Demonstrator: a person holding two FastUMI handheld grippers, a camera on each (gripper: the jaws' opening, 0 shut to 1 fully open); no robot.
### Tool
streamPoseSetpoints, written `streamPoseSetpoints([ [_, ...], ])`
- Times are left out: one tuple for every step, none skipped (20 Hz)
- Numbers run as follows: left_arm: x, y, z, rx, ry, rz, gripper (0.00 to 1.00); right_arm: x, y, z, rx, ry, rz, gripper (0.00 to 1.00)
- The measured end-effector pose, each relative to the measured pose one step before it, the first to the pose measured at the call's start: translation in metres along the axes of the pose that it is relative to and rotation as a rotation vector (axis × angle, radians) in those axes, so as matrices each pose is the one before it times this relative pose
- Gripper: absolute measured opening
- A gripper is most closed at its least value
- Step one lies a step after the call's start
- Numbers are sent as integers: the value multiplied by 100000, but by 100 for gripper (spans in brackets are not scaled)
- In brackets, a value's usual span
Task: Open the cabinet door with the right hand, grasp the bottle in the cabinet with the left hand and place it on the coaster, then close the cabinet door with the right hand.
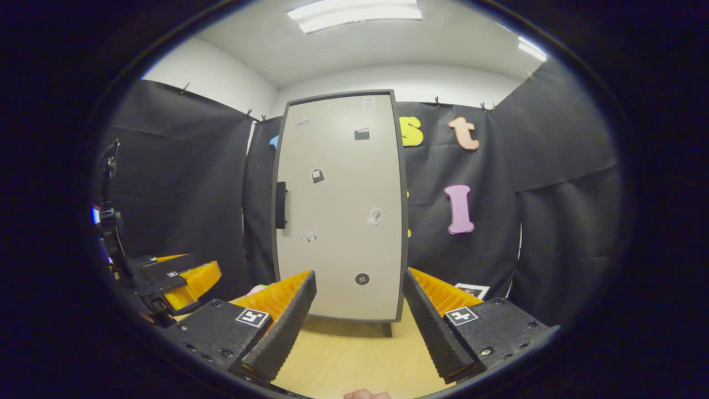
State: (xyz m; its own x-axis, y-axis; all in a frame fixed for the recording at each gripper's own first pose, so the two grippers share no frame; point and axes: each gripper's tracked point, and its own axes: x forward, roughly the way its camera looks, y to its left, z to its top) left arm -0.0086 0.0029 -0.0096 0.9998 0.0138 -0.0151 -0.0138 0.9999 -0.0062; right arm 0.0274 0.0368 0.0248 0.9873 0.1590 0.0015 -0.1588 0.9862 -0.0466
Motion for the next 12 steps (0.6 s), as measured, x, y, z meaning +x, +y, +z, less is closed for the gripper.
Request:
streamPoseSetpoints([
  [-328,-104,-335,-1076,1038,-375,95,552,135,344,64,432,1532,98],
  [-259,-149,-141,-695,279,-317,95,611,216,361,319,322,2082,100],
  [-163,-33,24,-15,-39,141,95,755,310,546,4,123,2149,100],
  [-196,124,-52,437,84,244,95,934,161,667,-672,-4,1823,100],
  [-61,57,-139,710,249,203,95,1008,245,531,-1587,159,1837,100],
  [-206,205,-50,675,125,316,95,1070,305,474,-1993,162,1732,100],
  [-179,97,-62,323,117,387,95,1058,482,689,-1913,-418,1986,100],
  [-230,132,52,-49,124,389,95,1130,620,501,-1558,-400,2155,100],
  [-114,74,-5,-282,-76,539,95,1257,701,648,-1002,-553,2022,97],
  [-165,171,87,-356,-123,531,95,1286,978,529,-526,-210,2564,98],
  [-250,185,26,-134,-201,476,95,1478,983,496,-404,37,3070,97],
  [-204,285,70,171,9,713,95,1440,909,309,-346,-115,2667,100],
])
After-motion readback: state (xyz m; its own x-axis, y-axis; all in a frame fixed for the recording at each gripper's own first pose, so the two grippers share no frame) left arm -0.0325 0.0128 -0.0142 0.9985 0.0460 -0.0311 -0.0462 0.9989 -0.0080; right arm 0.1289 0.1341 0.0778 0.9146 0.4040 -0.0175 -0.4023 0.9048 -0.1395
